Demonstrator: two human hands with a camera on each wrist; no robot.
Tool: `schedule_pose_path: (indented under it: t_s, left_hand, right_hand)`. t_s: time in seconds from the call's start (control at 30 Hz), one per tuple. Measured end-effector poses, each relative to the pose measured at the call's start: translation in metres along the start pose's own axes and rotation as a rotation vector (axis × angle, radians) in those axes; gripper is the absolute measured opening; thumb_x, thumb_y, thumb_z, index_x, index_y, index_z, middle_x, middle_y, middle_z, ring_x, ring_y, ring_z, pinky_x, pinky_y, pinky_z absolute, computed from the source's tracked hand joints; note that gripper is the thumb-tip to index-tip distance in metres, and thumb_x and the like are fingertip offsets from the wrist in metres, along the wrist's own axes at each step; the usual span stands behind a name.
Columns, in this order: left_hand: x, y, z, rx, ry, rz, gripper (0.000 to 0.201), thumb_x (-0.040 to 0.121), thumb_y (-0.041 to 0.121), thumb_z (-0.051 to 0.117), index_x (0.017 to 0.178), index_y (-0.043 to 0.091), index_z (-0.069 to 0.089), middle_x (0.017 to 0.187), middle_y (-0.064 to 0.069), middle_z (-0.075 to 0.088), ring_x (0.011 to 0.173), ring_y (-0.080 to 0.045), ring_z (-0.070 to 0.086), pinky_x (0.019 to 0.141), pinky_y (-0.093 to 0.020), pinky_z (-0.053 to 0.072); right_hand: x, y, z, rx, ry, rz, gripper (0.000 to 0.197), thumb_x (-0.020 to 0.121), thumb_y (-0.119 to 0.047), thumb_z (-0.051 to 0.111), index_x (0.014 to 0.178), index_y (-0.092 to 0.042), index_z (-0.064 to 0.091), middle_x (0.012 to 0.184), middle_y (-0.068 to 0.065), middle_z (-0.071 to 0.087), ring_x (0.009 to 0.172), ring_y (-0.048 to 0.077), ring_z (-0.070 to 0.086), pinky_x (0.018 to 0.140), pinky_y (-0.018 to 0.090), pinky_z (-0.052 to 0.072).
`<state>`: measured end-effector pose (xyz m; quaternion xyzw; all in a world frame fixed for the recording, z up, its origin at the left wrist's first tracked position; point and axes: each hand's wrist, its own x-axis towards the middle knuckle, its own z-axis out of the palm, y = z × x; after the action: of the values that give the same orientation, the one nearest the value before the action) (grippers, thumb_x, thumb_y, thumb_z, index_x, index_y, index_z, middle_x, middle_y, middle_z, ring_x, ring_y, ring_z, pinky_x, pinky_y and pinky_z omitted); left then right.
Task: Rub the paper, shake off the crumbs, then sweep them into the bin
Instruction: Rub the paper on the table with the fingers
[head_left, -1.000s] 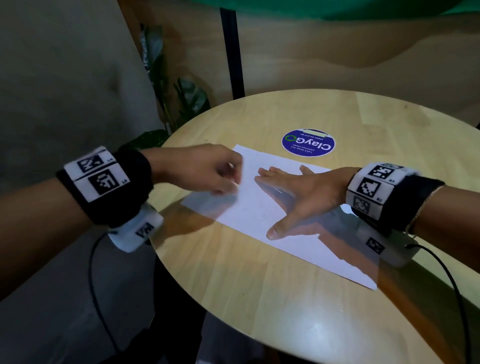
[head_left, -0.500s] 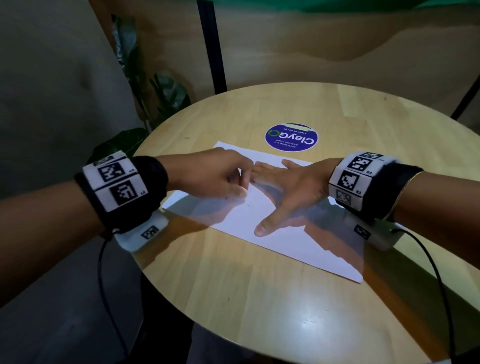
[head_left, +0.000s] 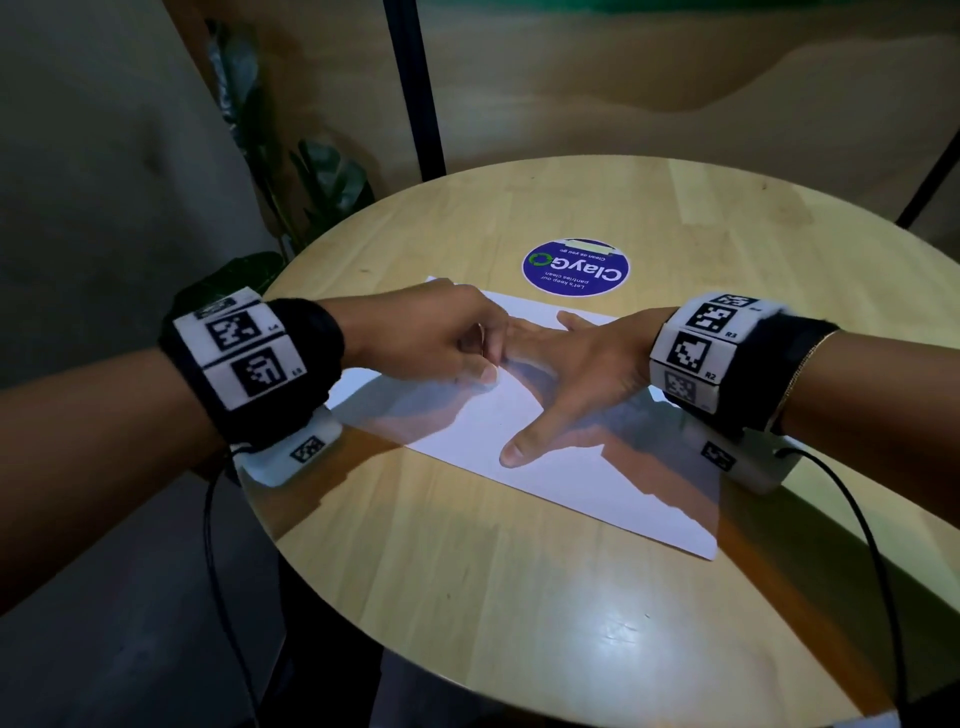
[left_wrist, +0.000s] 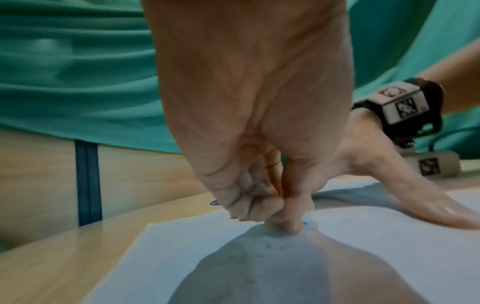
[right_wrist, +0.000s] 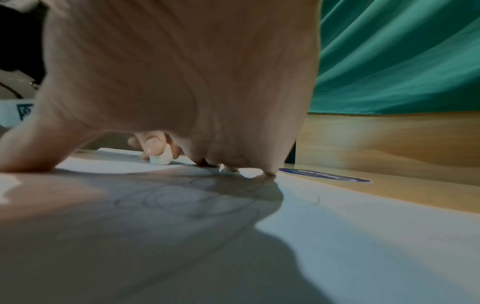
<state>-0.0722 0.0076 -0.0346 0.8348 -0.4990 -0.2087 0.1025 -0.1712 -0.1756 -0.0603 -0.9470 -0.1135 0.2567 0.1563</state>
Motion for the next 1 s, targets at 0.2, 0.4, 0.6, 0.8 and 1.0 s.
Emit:
schedule_pose_path:
  t_s: [0.2,0.4,0.6,0.8,1.0]
  left_hand:
    - [0.002,0.003,0.000,-0.070,-0.157,-0.003,0.010,0.099,0.018,0.080,0.095,0.013,0.073,0.085,-0.005,0.082,0.072,-0.020,0.074,0.072,-0.029,0.058]
    - [-0.002,0.012,0.005,-0.123,-0.241,-0.025,0.012,0.099,0.014,0.079,0.097,0.006,0.069,0.087,-0.010,0.082,0.069,-0.014,0.072,0.070,-0.030,0.059]
    - [0.004,-0.004,-0.005,-0.001,0.003,-0.122,0.012,0.101,0.023,0.075,0.095,0.018,0.066,0.083,0.003,0.081,0.073,-0.010,0.072,0.076,-0.029,0.053]
    - [0.005,-0.001,-0.010,-0.042,-0.137,-0.142,0.015,0.102,0.021,0.076,0.101,0.010,0.067,0.085,-0.004,0.083,0.067,-0.007,0.068,0.073,-0.026,0.055]
    - [0.004,0.007,-0.001,-0.133,-0.242,-0.102,0.016,0.103,0.019,0.075,0.103,0.007,0.064,0.072,0.007,0.076,0.062,-0.006,0.066,0.069,-0.024,0.054]
  right_hand:
    - [-0.001,-0.001,0.000,0.017,0.022,-0.020,0.081,0.077,-0.079,0.075,0.144,-0.052,0.038,0.170,-0.029,-0.001,0.152,-0.009,-0.019,0.126,0.048,-0.018]
    - [-0.006,-0.005,-0.001,0.046,0.013,0.017,0.062,0.078,-0.076,0.076,0.130,-0.058,0.046,0.172,-0.025,-0.010,0.138,-0.014,-0.028,0.122,0.040,-0.020]
    - [-0.005,-0.004,0.000,0.015,0.014,-0.027,0.115,0.079,-0.075,0.076,0.164,-0.051,0.003,0.171,-0.029,-0.011,0.144,-0.013,-0.028,0.125,0.046,-0.020]
    - [0.000,-0.002,0.004,0.026,0.054,0.037,0.123,0.075,-0.079,0.076,0.167,-0.043,0.004,0.172,-0.021,-0.021,0.146,-0.008,-0.029,0.122,0.037,-0.018]
    - [-0.002,0.001,0.002,0.021,0.059,0.065,0.114,0.075,-0.078,0.077,0.165,-0.046,0.014,0.171,-0.019,-0.025,0.151,-0.002,-0.025,0.122,0.035,-0.016]
